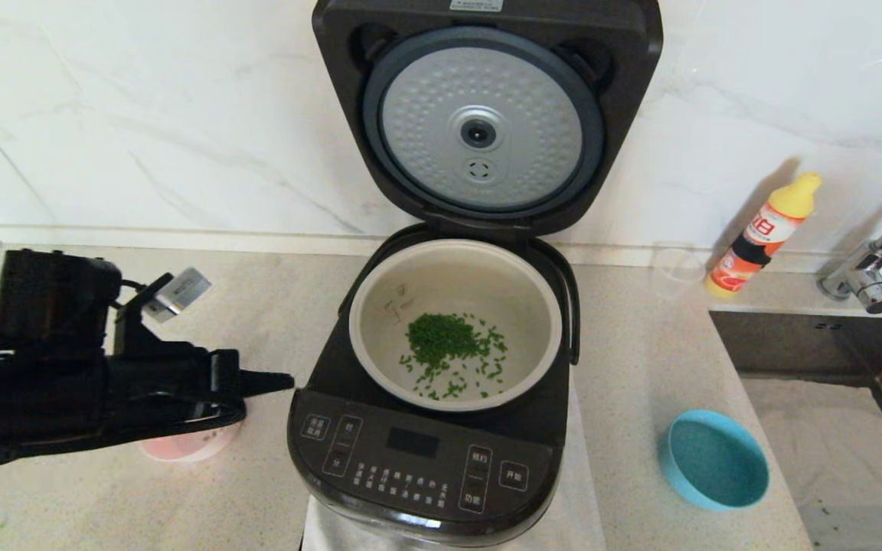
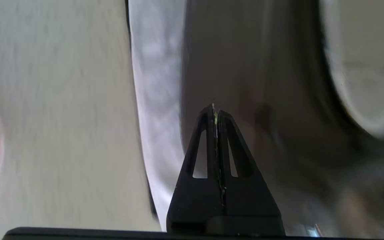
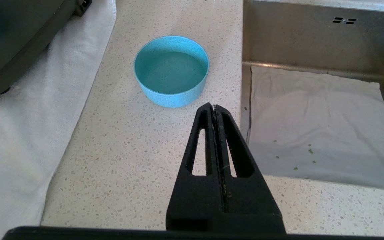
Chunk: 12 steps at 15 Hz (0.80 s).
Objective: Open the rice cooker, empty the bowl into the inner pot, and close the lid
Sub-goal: Pick up the bowl on the table
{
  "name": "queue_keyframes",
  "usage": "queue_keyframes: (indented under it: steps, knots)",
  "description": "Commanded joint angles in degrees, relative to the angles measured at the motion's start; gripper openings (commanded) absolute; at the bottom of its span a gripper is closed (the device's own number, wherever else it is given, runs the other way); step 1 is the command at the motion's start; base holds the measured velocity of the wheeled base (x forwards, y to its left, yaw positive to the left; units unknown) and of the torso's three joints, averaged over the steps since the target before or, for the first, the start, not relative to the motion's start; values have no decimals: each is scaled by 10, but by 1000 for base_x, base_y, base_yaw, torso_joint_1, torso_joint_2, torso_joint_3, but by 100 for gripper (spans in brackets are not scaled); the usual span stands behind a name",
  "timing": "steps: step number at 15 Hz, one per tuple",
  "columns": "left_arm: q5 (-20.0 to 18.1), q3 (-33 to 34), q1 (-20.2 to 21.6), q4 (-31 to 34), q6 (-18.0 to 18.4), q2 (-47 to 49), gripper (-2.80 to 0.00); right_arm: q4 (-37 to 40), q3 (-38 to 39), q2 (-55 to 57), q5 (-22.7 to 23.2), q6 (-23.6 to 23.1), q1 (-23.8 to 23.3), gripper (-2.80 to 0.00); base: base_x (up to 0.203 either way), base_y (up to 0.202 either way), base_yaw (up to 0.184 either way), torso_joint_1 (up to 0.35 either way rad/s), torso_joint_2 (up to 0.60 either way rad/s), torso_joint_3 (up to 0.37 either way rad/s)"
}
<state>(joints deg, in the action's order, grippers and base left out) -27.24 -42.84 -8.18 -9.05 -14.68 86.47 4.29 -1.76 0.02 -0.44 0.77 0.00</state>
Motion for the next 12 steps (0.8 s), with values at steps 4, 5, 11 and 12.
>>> queue_keyframes:
  steps: [4,5,11,12]
  knots:
    - [65,-6,-38,-90,0,90,-280,0,0,0,0,0,0,-280,0,0,0,0,0,0]
    - [65,-9,-40,-90,1,93,-280,0,0,0,0,0,0,-280,0,0,0,0,0,0]
    - [84,-22,-47,-105,5,107,-280,0,0,0,0,0,0,-280,0,0,0,0,0,0]
    - [96,-22,-48,-127,5,116,-280,0,0,0,0,0,0,-280,0,0,0,0,0,0]
